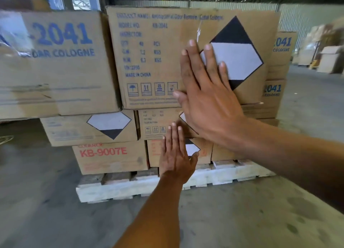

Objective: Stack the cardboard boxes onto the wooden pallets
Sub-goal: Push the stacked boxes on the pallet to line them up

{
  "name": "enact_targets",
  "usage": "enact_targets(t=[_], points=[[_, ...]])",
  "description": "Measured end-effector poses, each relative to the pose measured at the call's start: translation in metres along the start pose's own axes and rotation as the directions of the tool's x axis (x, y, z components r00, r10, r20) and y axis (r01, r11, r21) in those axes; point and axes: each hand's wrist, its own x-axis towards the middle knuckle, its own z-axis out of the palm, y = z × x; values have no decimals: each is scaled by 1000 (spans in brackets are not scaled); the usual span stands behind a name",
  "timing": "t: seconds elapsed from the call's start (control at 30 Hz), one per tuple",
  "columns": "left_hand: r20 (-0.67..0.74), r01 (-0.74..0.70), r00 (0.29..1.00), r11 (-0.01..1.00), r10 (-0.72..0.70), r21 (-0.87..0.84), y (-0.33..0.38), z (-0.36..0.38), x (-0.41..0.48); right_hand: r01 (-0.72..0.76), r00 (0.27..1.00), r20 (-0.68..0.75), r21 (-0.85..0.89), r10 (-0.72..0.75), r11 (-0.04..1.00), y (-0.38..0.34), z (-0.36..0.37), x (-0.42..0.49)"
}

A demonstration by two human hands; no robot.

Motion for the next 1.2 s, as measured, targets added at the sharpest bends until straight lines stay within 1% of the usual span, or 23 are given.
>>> enact_targets(t=[0.07, 0.23, 0.37, 0.4, 0.53, 0.7, 0.87, 0.93, 1.1, 1.13, 1.2], points=[[-1, -14, 1000, 999, 14, 31, -1, 6, 1, 15, 999, -35, -37, -17, 999, 2, 5, -1], [36, -21, 999, 999, 20, 30, -1, 5, 17, 46, 995, -87, -113, -56, 993, 6, 13, -3], [142, -30, 990, 997, 20, 66, 0, 5, 29, 37, 992, -117, -137, -53, 990, 8, 23, 1], [146, -27, 989, 997, 17, 69, -1, 7, 30, 37, 991, -121, -138, -53, 990, 10, 27, 1], [116, -22, 993, 995, 11, 94, 1, 19, 33, 27, 990, -136, -138, -46, 990, 18, 37, 7], [-13, 5, 1000, 997, -4, 79, 6, 42, 41, 51, 989, -129, -130, -67, 990, 35, 57, 20], [-36, 59, 998, 997, -57, 43, 16, 59, 59, 68, 987, -140, -96, -82, 993, 51, 83, 33], [-13, 55, 998, 997, -54, 50, 15, 65, 65, 68, 986, -147, -102, -82, 992, 56, 94, 38], [58, 43, 997, 994, -49, 101, 14, 58, 74, 56, 991, -111, -120, -69, 991, 59, 115, 59], [56, 49, 997, 995, -55, 91, 13, 58, 76, 51, 992, -105, -127, -65, 991, 61, 120, 63], [3, 61, 998, 995, -62, 75, 13, 60, 81, 47, 994, -95, -141, -61, 989, 64, 131, 69]])
